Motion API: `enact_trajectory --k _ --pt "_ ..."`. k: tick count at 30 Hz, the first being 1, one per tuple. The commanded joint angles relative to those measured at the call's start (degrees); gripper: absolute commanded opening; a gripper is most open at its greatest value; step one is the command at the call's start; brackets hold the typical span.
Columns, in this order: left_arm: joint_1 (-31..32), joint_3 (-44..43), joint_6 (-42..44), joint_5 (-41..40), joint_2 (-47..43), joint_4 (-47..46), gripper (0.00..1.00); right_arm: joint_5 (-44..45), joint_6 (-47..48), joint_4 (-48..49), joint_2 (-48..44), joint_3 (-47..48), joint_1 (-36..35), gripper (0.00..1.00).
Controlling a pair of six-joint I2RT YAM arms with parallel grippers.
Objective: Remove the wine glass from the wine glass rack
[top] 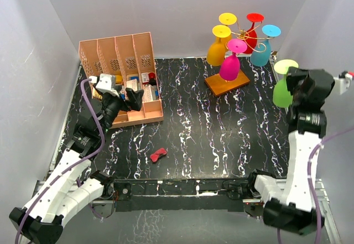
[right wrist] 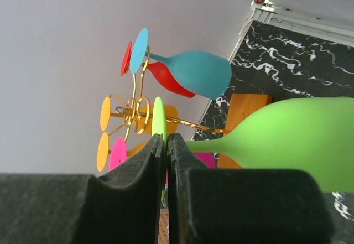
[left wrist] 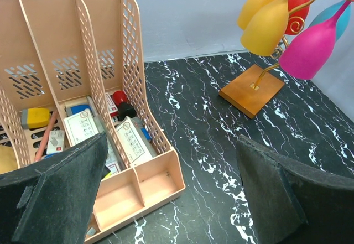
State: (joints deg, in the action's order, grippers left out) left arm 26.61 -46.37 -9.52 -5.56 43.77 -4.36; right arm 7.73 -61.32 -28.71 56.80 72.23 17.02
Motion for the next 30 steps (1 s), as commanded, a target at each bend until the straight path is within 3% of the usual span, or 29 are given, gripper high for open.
enact_trajectory --k 1,5,8,12,16,20,22,24,27,30 --pt "0.76 0.23 -0.75 0.25 1.29 -2.46 0.97 4.09 2.23 6.88 -12.62 -9.16 0.3 0.1" --pt "1.05 0.27 -1.26 0.89 2.78 -2.51 0.97 0.32 0.61 9.07 -23.11 -17.58 -0.32 0.1" --pt "1.14 0.24 -1.98 1.56 4.37 -2.49 0.97 -5.72 -3.66 4.88 -23.59 -19.07 -2.54 0.09" --pt "1.24 0.0 -3.01 3.82 6.9 -2.44 0.97 -16.71 -10.35 9.83 -25.3 -25.41 -4.43 0.08" --pt "1.25 -1.1 -3.44 5.62 9.5 -1.43 0.97 -31.57 -19.83 25.3 -24.92 -35.65 -5.03 0.08" --pt "1.27 -1.93 -2.81 7.64 10.63 -0.22 0.97 -46.78 -35.35 61.04 -19.85 -47.63 -5.32 0.08" --pt "1.25 -1.33 -2.98 9.29 10.9 -1.33 0.97 -47.27 -40.59 72.3 -17.67 -50.29 -6.26 0.08" --pt "1.24 -1.11 -4.73 11.72 11.37 -1.96 0.97 -46.17 -42.89 76.44 -16.9 -50.38 -7.01 0.08" --pt "1.16 -1.28 -13.56 17.13 11.92 -3.82 0.97 -43.14 -42.92 76.32 -17.86 -49.69 -9.17 0.08" --pt "1.25 0.18 -27.09 27.25 12.21 -12.05 0.97 -38.53 -44.77 76.46 -19.4 -50.58 -12.58 0.08"
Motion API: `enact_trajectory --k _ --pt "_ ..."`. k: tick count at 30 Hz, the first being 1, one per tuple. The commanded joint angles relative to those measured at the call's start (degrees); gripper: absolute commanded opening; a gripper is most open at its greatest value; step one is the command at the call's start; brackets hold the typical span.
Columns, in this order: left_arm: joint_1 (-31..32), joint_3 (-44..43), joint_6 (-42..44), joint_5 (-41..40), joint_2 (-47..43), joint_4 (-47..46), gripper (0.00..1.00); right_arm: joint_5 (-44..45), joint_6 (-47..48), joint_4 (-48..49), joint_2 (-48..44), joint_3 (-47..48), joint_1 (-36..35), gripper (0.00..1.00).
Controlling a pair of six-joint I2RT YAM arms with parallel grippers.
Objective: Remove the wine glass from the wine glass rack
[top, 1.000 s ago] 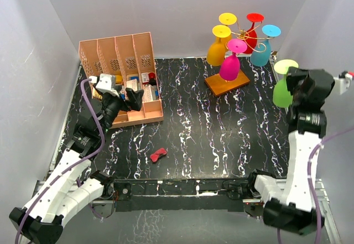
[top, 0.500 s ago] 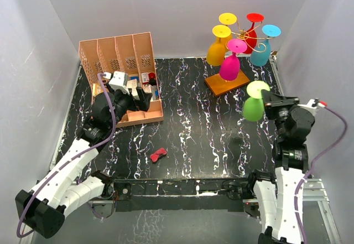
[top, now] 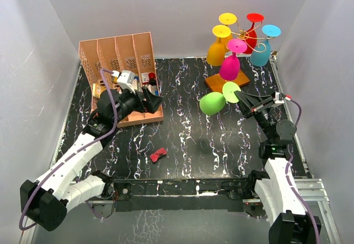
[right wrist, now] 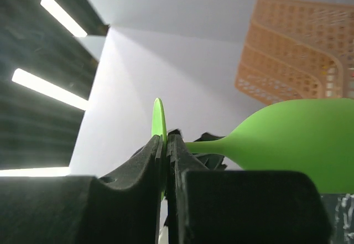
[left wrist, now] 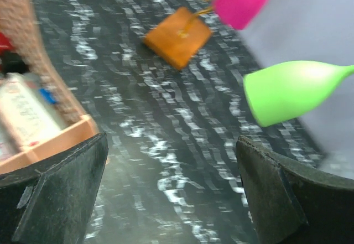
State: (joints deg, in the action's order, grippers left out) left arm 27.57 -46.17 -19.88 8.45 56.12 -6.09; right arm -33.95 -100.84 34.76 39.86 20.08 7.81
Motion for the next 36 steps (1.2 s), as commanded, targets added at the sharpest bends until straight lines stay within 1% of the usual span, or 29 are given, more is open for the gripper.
enact_trajectory --k 1,4,7,11,14,16,18,21,24,26,27,30,36 --pt "0.24 1.7 -21.37 15.42 -0.06 -14.3 0.97 4.28 -6.3 13.9 -2.65 1.05 -4.27 0.08" --pt "0.26 5.88 -35.13 19.21 1.01 -28.89 0.97 6.6 -10.85 17.38 -1.71 0.4 -6.4 0.08" --pt "0.26 7.8 -44.8 22.19 4.66 -40.56 0.97 8.22 -14.9 21.57 1.08 0.55 -8.73 0.08" --pt "0.29 9.19 -52.86 25.33 10.75 -51.9 0.97 8.73 -17.62 29.56 7.03 3.42 -11.81 0.08" --pt "0.27 10.26 -57.35 26.29 15.37 -60.3 0.97 9.52 -17.81 32.92 10.7 4.88 -15.14 0.08" --pt "0.44 10.53 -60.09 27.02 17.63 -67.44 0.97 11.94 -17.68 35.44 12.1 4.34 -17.93 0.08" --pt "0.67 10.9 -62.42 27.39 19.02 -72.26 0.97 14.55 -17.69 37.43 12.57 3.3 -19.97 0.08" --pt "1.1 11.51 -65.19 27.36 20.17 -76.37 0.97 16.53 -17.08 37.37 12.4 2.48 -21.11 0.08" --pt "1.64 11.74 -66.71 27.36 20.83 -78.51 0.96 17.75 -16.4 37.61 12.24 1.62 -21.69 0.08" --pt "1.85 11.8 -67.79 27.21 21.08 -79.73 0.92 19.25 -15.9 37.77 11.47 0.6 -21.76 0.07" --pt "1.95 11.91 -69.26 26.99 21.35 -81.74 0.86 21.16 -15.44 36.34 10.24 -1.59 -21.86 0.08" --pt "2.64 11.69 -70.6 26.63 21.95 -83.05 0.81 21.64 -15.06 34.58 9.25 -2.46 -21.8 0.08" --pt "3.89 10.94 -71.2 26.76 24.0 -83.9 0.8 21.43 -15.39 35.48 9.3 -2.71 -22.08 0.08"
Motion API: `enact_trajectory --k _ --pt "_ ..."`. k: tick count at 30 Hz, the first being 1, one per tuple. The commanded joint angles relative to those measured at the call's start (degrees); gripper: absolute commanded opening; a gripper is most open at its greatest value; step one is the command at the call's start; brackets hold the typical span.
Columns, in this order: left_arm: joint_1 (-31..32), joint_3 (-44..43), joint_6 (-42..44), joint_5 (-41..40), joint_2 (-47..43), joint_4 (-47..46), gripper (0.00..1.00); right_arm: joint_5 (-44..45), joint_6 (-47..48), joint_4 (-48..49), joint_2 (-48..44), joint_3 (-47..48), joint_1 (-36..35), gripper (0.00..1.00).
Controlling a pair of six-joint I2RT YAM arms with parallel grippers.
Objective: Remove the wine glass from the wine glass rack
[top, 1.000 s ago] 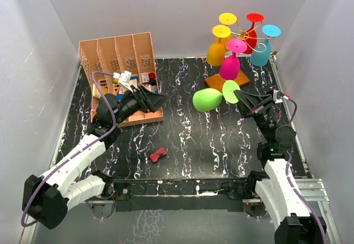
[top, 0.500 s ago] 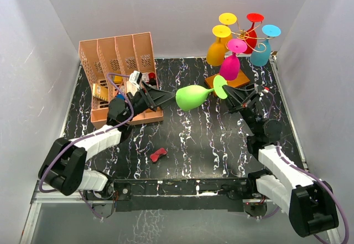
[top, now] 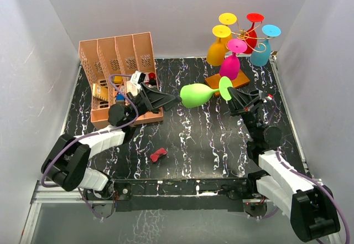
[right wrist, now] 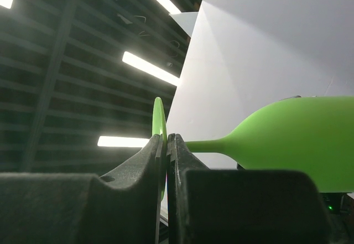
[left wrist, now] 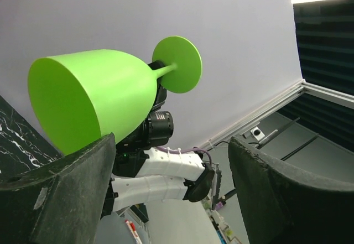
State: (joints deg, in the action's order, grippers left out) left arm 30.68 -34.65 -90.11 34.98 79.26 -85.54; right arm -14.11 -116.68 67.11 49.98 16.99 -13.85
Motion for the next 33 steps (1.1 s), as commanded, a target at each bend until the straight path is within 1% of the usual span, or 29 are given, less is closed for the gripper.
enact_trajectory --k 1,4,6,8,9,11,12,15,18,21,25,31,33 --pt "0.79 -0.26 -0.91 -0.05 0.78 -4.52 0.8 1.68 0.48 3.07 -1.03 0.47 -0.44 0.08" --pt "0.74 1.16 0.62 -1.03 -0.45 -3.79 0.79 2.1 1.0 2.28 -2.4 0.95 -0.43 0.08" --pt "0.78 1.57 3.67 -1.97 -3.04 1.12 0.82 2.4 1.33 0.57 -3.71 1.22 -0.44 0.08" --pt "0.76 1.97 7.09 -3.27 -5.47 9.09 0.88 2.12 1.73 -1.54 -4.78 1.78 -0.48 0.08" --pt "0.79 2.22 8.12 -3.57 -6.08 10.93 0.89 1.78 1.91 -2.53 -5.09 2.14 -0.51 0.08" --pt "0.79 2.52 8.35 -3.31 -6.06 10.71 0.9 0.57 2.38 -3.7 -5.03 2.15 -0.51 0.08" --pt "0.79 2.3 7.85 -2.9 -5.52 9.82 0.89 -0.09 2.4 -3.75 -4.84 3.92 -0.55 0.08" --pt "0.92 1.31 5.56 -1.3 -3.04 5.93 0.8 -0.57 2.26 -3.49 -3.97 4.48 -0.69 0.08" --pt "1.12 0.15 3.86 -0.52 -1.66 2.76 0.79 -0.42 2.07 -3.94 -3.54 4.22 -1.07 0.08" --pt "1.5 -0.13 3.67 -0.5 -1.22 2.44 0.79 -0.31 2.53 -3.76 -3.27 4.36 -1.4 0.08" --pt "2.3 -0.74 3.1 -0.37 -1.13 1.88 0.76 -0.06 2.43 -3.88 -3.05 3.63 -1.59 0.07" --pt "2.99 -1.89 1.95 -0.21 1.77 -0.18 0.6 0.54 2.43 -4.13 -3.25 3.48 -1.87 0.08" --pt "3.06 -2.08 1.63 -0.2 2.11 -0.79 0.54 0.81 2.33 -4.85 -3.59 1.27 -1.86 0.08"
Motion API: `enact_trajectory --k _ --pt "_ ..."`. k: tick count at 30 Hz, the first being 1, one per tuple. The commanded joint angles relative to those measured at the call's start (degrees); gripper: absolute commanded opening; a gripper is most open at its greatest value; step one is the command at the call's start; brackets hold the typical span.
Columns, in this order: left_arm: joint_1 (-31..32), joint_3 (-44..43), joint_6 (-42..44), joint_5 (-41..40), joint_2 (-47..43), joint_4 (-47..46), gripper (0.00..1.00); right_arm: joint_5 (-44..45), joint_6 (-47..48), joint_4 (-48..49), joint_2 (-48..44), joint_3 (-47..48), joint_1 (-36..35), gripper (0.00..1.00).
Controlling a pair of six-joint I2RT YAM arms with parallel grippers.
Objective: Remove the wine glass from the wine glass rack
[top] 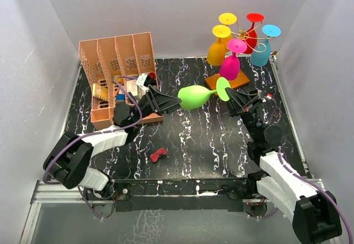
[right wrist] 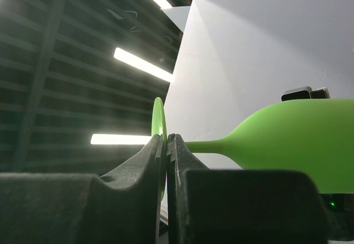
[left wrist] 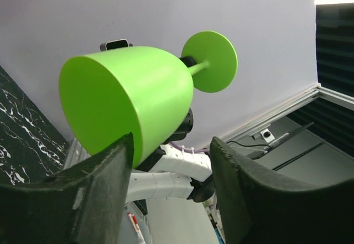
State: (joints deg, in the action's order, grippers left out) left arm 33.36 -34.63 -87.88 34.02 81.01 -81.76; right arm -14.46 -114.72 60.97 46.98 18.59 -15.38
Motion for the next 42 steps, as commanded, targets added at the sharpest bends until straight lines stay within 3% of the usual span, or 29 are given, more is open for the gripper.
enact_trajectory --k 1,8,12,15,19,22,25,28,33,37,42 --pt "0.38 -2.22 -0.79 0.66 0.49 -4.77 0.5 1.14 0.37 0.61 -0.8 -0.46 -0.35 0.07" --pt "0.39 -2.69 -0.82 0.43 0.55 -4.82 0.26 2.59 2.18 -9.3 -5.46 -0.93 -0.34 0.1" --pt "0.39 -2.67 -0.4 0.43 0.48 -4.09 0.13 5.07 6.34 -19.55 -10.06 0.13 -0.34 0.18" --pt "0.39 -2.53 0.29 0.34 0.23 -2.98 0.0 7.15 11.32 -32.01 -12.89 3.25 -0.29 0.4" --pt "0.45 -2.12 2.41 0.18 -0.85 0.59 0.0 11.89 22.58 -46.37 -16.34 5.01 -0.34 0.6" --pt "0.41 -1.83 6.58 0.61 -2.34 7.58 0.0 17.02 33.91 -57.74 -19.18 5.12 -0.36 0.68" --pt "0.35 -2.06 13.28 0.84 -6.37 21.31 0.0 26.05 45.26 -71.01 -21.94 6.42 -0.31 0.73" --pt "0.39 -4.67 23.95 -1.48 -11.46 41.68 0.0 34.38 54.58 -81.96 -24.11 8.89 -0.33 0.8" --pt "0.4 -14.17 39.73 -9.66 -15.78 76.46 0.0 42.86 68.14 -89.54 -26.51 14.38 -0.34 0.87" --pt "0.46 -28.08 50.81 -18.57 -10.38 103.2 0.0 44.2 74.47 -90.28 -27.83 16.49 -0.32 0.9" --pt "2.24 -42.52 58.88 -22.99 0.71 121.95 0.0 38.56 74.59 -91.05 -28.47 17.8 -0.31 0.91"
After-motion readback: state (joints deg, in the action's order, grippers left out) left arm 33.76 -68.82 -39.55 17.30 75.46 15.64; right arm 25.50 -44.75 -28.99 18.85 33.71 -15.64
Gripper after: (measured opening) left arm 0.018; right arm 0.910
